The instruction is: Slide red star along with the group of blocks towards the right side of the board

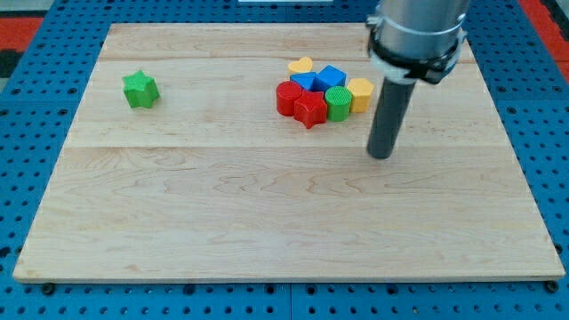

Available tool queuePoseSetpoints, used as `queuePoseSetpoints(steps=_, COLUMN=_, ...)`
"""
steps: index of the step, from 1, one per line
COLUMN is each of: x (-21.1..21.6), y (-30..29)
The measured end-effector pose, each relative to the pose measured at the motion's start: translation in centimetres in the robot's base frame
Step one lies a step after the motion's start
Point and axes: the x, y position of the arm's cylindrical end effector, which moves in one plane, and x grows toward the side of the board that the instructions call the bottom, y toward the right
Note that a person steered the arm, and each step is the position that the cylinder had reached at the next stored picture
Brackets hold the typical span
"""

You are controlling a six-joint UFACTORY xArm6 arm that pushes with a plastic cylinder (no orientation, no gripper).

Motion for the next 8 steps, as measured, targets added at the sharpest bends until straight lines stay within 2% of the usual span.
queuePoseSetpoints(steps=2, x=-0.1, y=-7.7)
queuePoseSetpoints(steps=4, x=-3.5, y=-13.0)
queuePoseSetpoints(steps=6, x=-7.0, y=-15.8)
queuePoseSetpoints(steps=8, x=-7.4, y=-15.8)
